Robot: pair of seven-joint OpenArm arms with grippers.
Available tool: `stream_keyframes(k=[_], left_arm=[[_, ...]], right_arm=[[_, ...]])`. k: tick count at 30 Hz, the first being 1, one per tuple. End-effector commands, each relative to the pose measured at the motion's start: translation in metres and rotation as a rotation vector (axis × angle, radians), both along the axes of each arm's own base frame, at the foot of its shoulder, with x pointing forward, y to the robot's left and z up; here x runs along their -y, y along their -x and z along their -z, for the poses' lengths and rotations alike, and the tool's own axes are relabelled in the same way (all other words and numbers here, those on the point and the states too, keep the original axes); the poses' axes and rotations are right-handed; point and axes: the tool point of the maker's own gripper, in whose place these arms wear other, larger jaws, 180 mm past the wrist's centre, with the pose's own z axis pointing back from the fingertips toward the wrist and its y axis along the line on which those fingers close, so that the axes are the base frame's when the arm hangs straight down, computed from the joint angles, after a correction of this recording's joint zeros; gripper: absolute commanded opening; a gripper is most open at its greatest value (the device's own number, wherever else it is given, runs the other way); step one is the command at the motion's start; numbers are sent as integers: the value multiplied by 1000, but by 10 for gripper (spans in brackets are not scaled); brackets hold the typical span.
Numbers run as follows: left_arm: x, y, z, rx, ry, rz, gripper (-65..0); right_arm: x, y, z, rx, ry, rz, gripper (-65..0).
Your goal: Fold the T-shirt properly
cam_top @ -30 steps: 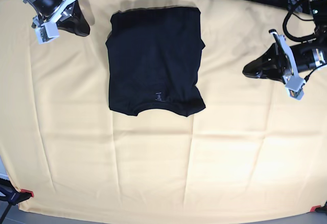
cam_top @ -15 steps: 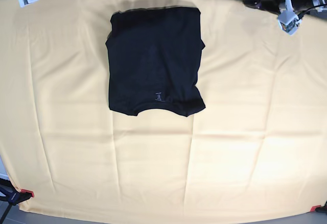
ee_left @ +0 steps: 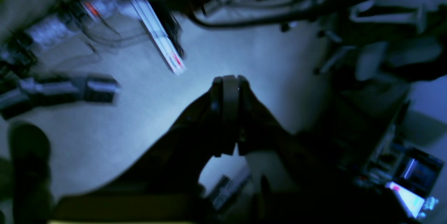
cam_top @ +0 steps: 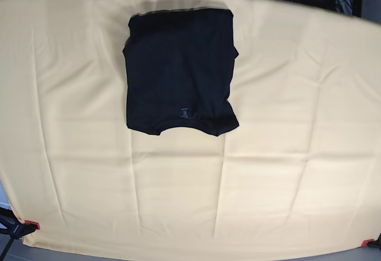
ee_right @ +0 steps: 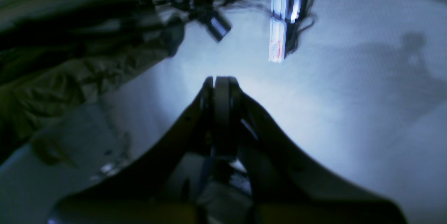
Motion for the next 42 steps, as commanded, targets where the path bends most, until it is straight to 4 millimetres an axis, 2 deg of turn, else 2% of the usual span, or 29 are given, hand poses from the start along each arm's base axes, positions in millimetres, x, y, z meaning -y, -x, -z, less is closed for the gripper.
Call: stream_keyframes(k=[1,4,7,11,14,20,24,27,29,32,35,38,42], left_arm=[[3,10,5,-35,12,-13,-650],[6,29,39,-116,-10,-49,-650],[4,37,80,-161,-66,-67,-650],[-1,26,138,-121,-129,-87,-650],[-1,25,178,-133,-163,-91,-650],[17,24,238,-141,-197,-108,-650],[21,11,274,-74,-341,-181,-650],[28,-4,290,43,-448,-235,-650],[42,-5,295,72,-483,-247,-650],[72,2,296,77,-457,-188,-650],[89,7,296,84,-443,-144,-650],[118,2,293,89,-392,-138,-650],[119,-6,294,102,-388,-139,-650]], right_arm=[[0,12,5,-30,-7,-8,-650],[-6,33,42,-99,-4,-45,-650],[-9,39,83,-127,28,-85,-650],[-13,26,135,-90,55,-81,-650],[-23,16,167,-86,45,-96,-650],[-42,4,215,-111,72,-167,-650],[-46,-3,241,-63,178,-263,-650],[-56,-8,253,3,244,-354,-650],[-65,-10,258,44,275,-397,-650],[-83,-12,262,76,294,-413,-650],[-107,-18,260,128,266,-406,-650],[-115,-24,262,165,287,-452,-650],[-125,-42,262,192,257,-433,-650]])
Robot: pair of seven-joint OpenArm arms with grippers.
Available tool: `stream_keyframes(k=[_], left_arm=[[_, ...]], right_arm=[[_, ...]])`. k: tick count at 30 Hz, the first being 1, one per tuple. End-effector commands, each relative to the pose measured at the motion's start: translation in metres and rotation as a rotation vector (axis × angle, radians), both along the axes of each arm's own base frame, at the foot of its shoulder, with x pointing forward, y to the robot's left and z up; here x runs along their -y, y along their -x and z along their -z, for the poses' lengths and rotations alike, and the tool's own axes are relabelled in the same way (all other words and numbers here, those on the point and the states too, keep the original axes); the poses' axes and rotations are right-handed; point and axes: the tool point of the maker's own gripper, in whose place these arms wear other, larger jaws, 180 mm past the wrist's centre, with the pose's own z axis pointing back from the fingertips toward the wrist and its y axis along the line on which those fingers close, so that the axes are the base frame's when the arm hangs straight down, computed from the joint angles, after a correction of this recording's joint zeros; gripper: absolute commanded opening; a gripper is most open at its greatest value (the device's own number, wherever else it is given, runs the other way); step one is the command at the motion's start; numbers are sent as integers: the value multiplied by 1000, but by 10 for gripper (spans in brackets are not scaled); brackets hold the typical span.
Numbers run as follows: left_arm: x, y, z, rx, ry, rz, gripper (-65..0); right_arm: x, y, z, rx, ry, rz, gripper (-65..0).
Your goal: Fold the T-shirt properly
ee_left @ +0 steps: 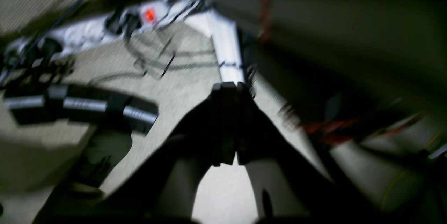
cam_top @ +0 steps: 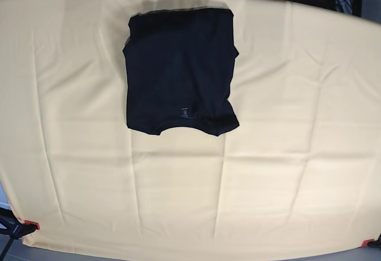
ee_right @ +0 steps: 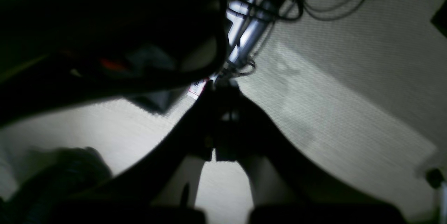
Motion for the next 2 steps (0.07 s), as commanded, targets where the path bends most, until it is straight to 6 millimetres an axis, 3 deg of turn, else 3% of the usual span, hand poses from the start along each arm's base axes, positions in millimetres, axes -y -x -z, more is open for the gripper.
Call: stream_keyframes(k=[1,2], left_arm=[[-3,8,-1,-12,-2,4,-650],[-2,9,-1,-13,4,5,-650]], right_arm=[[-2,-2,-1,5,-22,15,-650],[-3,-6,-2,4,-33,15,-650]])
